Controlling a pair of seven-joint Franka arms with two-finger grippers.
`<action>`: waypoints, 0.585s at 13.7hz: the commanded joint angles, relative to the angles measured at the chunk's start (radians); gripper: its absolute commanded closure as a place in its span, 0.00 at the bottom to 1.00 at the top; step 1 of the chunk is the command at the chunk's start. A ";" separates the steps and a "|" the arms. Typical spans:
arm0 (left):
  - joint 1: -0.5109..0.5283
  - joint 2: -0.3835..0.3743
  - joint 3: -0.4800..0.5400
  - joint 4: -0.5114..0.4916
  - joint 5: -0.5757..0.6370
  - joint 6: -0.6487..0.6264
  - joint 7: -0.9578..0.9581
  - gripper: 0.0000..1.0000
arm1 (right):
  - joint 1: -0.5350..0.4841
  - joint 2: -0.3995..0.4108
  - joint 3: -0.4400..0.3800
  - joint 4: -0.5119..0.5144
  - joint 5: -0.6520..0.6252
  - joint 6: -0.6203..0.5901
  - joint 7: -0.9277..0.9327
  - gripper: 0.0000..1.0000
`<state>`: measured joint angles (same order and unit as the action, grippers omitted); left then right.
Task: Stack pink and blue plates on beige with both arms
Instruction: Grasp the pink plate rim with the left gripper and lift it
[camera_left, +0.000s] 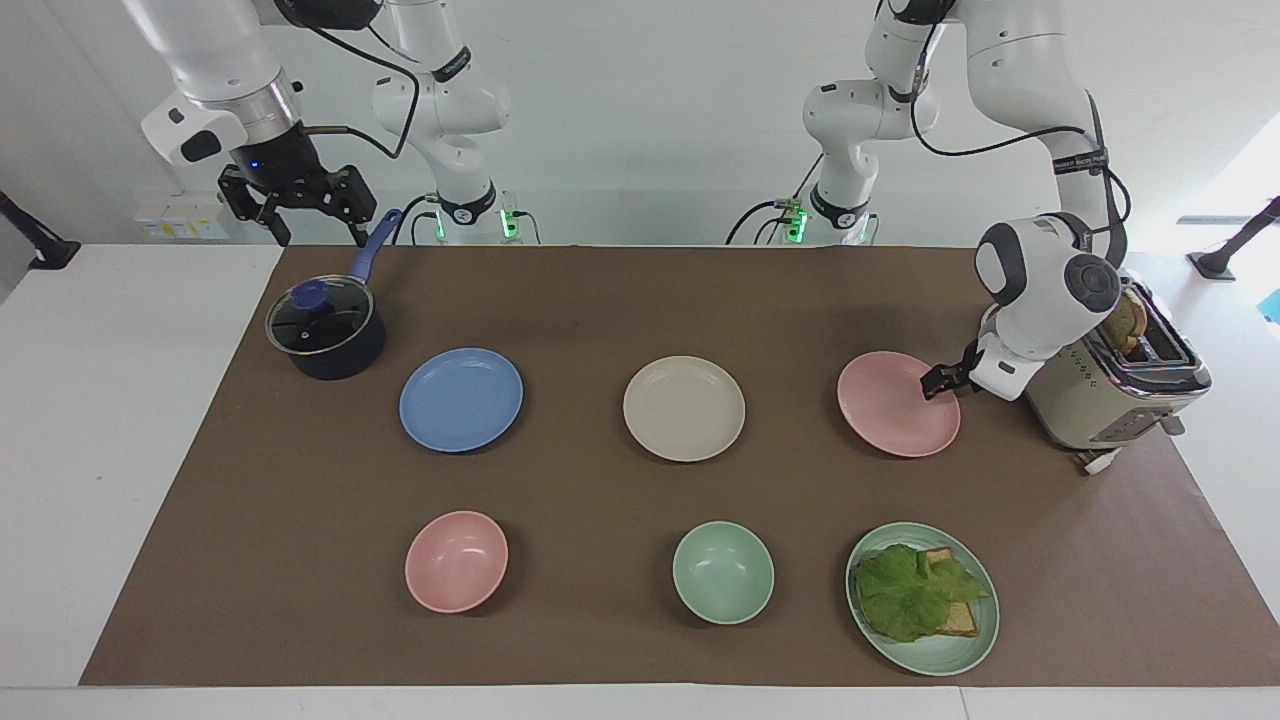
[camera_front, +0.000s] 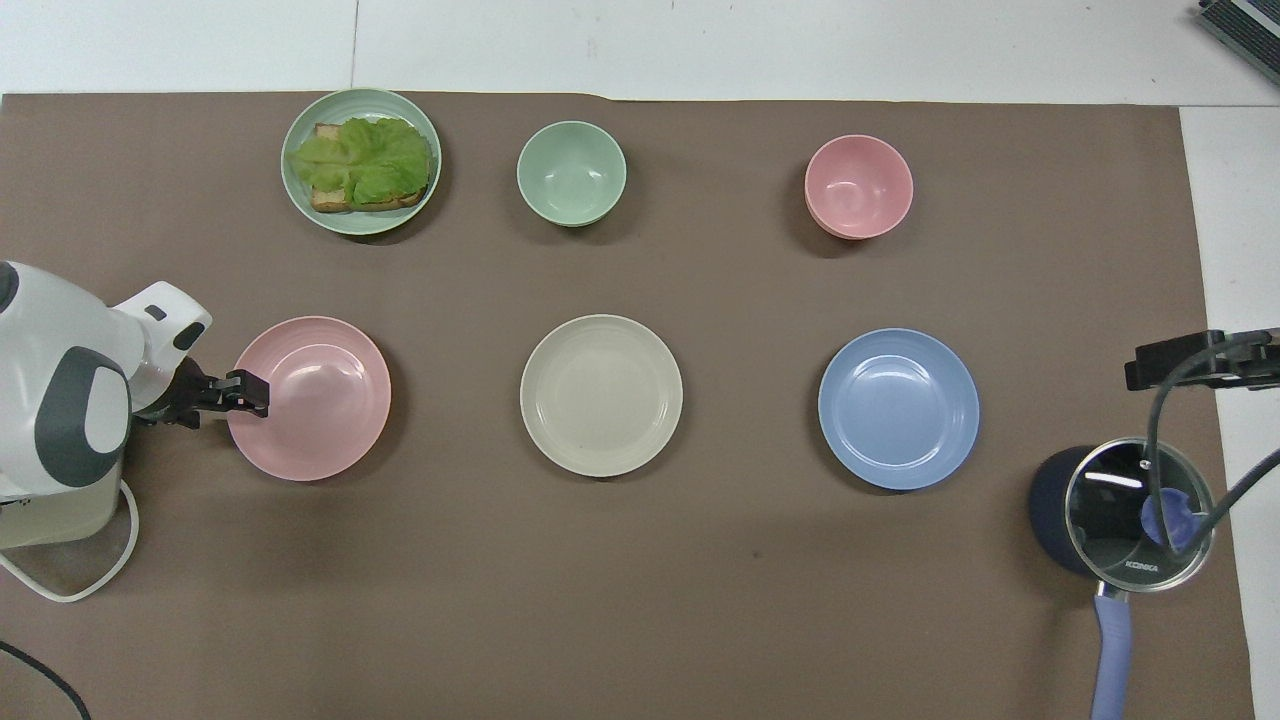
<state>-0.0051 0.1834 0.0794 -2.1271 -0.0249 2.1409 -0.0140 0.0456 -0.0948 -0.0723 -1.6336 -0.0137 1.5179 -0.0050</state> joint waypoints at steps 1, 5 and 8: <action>0.004 -0.035 -0.006 -0.027 0.003 -0.003 0.016 1.00 | -0.012 -0.011 0.005 -0.006 0.018 0.011 -0.020 0.00; -0.001 -0.033 -0.009 -0.019 0.000 -0.024 0.016 1.00 | -0.010 -0.011 0.005 -0.006 0.018 0.011 -0.020 0.00; 0.001 -0.035 -0.010 0.089 -0.059 -0.175 0.017 1.00 | -0.010 -0.011 0.005 -0.006 0.018 0.011 -0.020 0.00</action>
<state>-0.0056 0.1591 0.0702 -2.0976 -0.0479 2.0743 -0.0114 0.0456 -0.0948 -0.0723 -1.6330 -0.0137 1.5179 -0.0050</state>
